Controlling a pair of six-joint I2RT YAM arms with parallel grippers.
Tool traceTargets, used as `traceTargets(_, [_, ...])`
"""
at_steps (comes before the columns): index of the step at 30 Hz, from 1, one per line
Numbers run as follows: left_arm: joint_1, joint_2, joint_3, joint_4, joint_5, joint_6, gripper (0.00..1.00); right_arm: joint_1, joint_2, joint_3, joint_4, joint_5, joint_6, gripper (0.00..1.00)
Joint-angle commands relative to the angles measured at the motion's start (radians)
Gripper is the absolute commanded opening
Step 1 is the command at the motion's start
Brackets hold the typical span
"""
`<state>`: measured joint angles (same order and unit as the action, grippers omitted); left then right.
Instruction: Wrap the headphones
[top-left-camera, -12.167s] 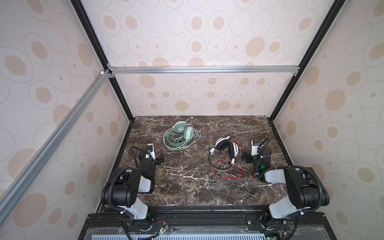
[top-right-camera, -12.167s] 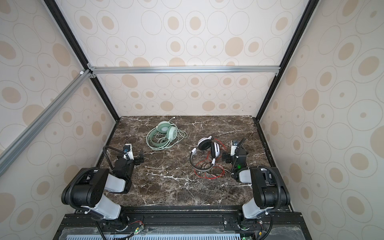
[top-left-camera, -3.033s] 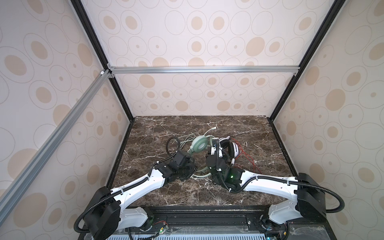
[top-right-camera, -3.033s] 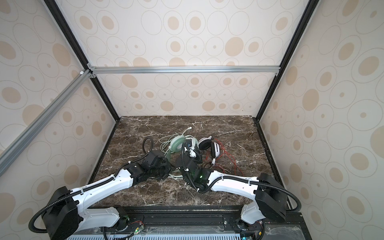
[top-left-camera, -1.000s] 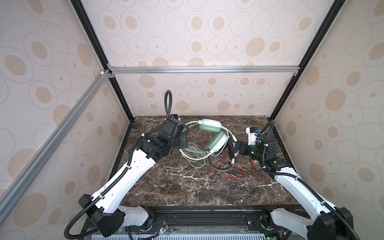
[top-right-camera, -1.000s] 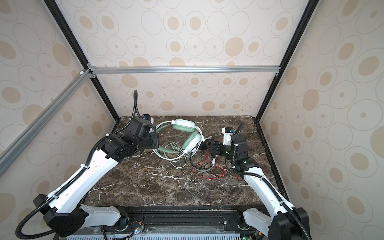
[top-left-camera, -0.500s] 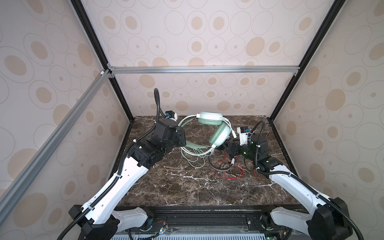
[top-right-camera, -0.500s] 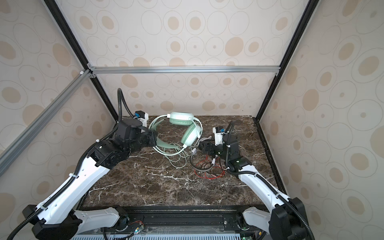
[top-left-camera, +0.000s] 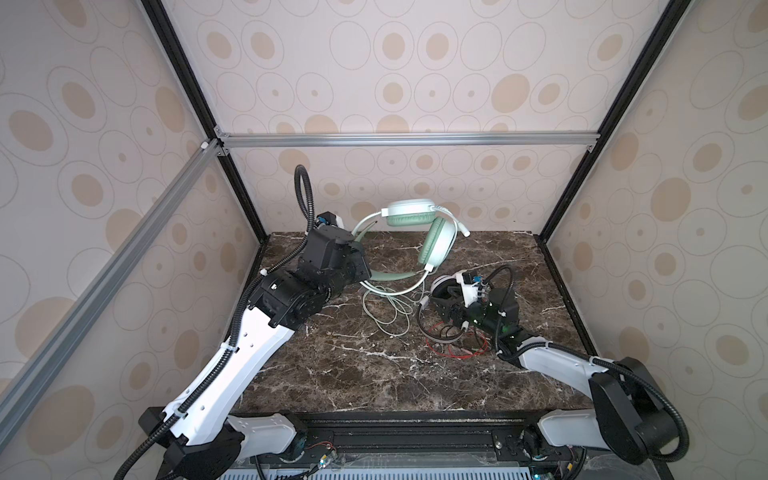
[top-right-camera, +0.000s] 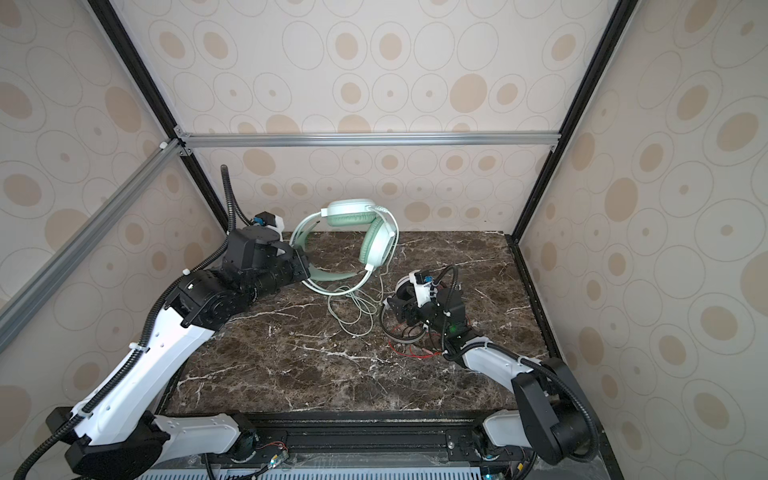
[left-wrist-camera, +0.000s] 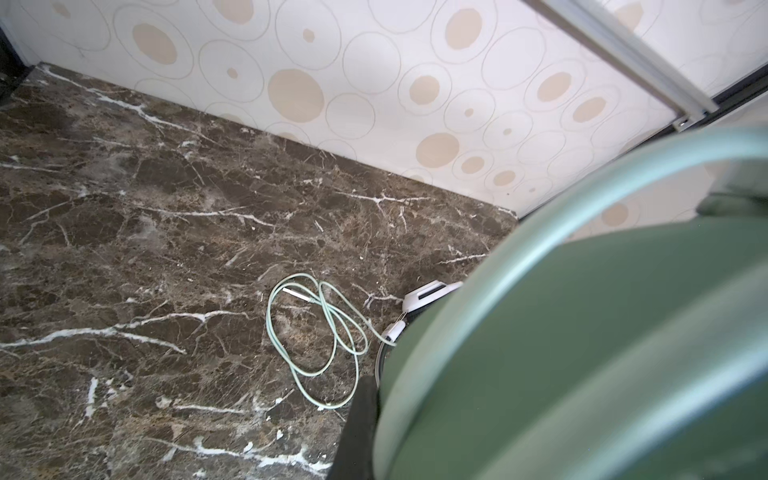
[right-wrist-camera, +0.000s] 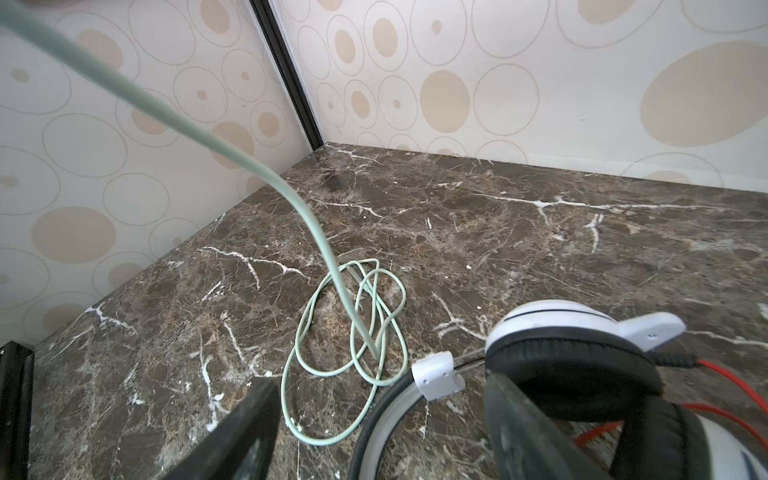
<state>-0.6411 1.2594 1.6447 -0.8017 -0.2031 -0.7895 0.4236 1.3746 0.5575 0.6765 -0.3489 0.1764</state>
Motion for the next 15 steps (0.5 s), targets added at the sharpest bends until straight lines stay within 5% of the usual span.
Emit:
traceTargets(1, [0.005, -0.005, 0.116, 0.104, 0.014, -0.041, 0.00, 0.010, 0.074, 0.047, 0.120, -0.011, 0.053, 0.74])
traceTargets(15, [0.009, 0.003, 0.224, 0.140, 0.011, -0.032, 0.00, 0.082, 0.285, 0.138, 0.339, -0.066, 0.068, 0.77])
